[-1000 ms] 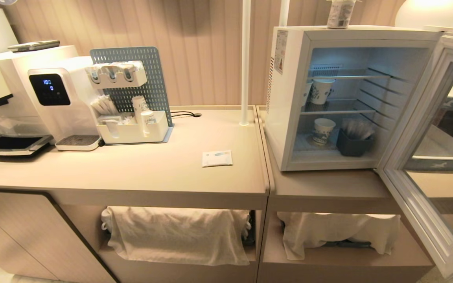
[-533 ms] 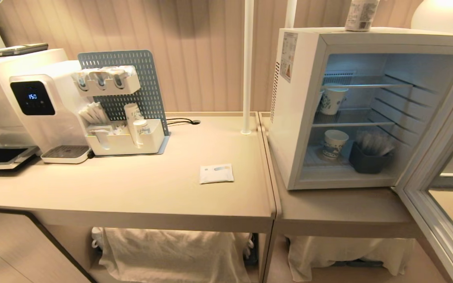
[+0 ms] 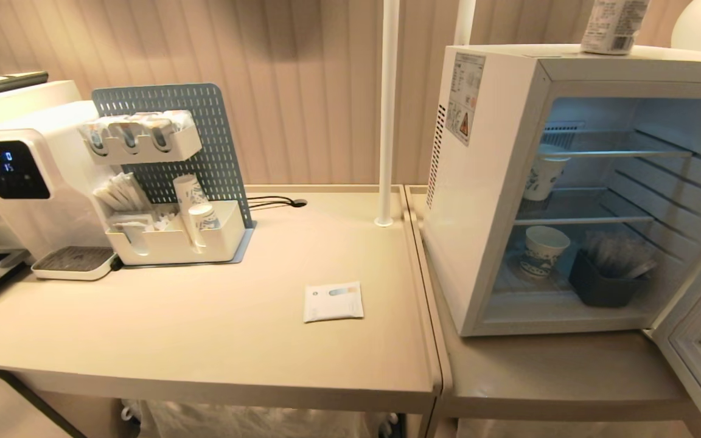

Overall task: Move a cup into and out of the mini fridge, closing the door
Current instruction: Put the yoghurt in the freezer

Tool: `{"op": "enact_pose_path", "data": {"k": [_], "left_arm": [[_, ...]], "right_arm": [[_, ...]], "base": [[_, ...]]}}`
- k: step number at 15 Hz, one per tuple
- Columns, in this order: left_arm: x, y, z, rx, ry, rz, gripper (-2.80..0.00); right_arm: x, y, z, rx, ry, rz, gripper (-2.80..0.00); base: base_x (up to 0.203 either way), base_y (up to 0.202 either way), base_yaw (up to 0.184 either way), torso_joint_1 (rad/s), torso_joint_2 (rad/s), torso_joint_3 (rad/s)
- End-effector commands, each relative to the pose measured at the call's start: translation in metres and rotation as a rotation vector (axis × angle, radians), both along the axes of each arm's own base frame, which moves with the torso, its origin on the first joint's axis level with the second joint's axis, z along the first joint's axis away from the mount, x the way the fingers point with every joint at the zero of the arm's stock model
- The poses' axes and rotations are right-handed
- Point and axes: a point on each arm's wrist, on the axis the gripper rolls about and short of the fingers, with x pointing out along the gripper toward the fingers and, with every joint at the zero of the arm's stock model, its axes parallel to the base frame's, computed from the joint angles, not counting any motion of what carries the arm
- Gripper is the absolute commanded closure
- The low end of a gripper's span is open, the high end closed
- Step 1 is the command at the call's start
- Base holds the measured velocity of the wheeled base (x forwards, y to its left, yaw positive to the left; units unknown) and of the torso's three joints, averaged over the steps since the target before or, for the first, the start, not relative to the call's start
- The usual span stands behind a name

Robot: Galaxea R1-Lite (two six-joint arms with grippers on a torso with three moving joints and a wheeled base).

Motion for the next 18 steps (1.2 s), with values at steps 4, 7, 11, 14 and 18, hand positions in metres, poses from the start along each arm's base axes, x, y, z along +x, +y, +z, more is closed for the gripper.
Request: {"op": "enact_pose_path", "data": {"k": [4, 7, 11, 14, 18], "left_arm": [[0.000, 0.000, 0.000, 0.000, 0.001, 0.001, 0.00], [0.000, 0.000, 0.000, 0.000, 0.001, 0.001, 0.00], [0.000, 0.000, 0.000, 0.000, 0.001, 0.001, 0.00], [0.000, 0.000, 0.000, 0.000, 0.001, 0.001, 0.00], [0.000, 0.000, 0.000, 0.000, 0.001, 0.001, 0.00]], "right_arm": [[0.000, 0.000, 0.002, -0.026, -0.024, 0.007, 0.00], [-0.011, 0.001, 0.059, -0.032, -0.162, 0.052, 0.00], [0.035, 0.003, 0.133, 0.000, -0.044, 0.105, 0.00], [0.092, 0.004, 0.188, 0.029, -0.021, 0.133, 0.00], [0.153, 0.015, 0.258, 0.042, -0.102, 0.226, 0.00]], "base": [[0.098, 0.000, 0.001, 0.005, 0.01, 0.002], [0.000, 0.000, 0.000, 0.000, 0.00, 0.000], [0.000, 0.000, 0.000, 0.000, 0.00, 0.000], [0.000, 0.000, 0.000, 0.000, 0.00, 0.000], [0.000, 0.000, 0.000, 0.000, 0.00, 0.000]]}}
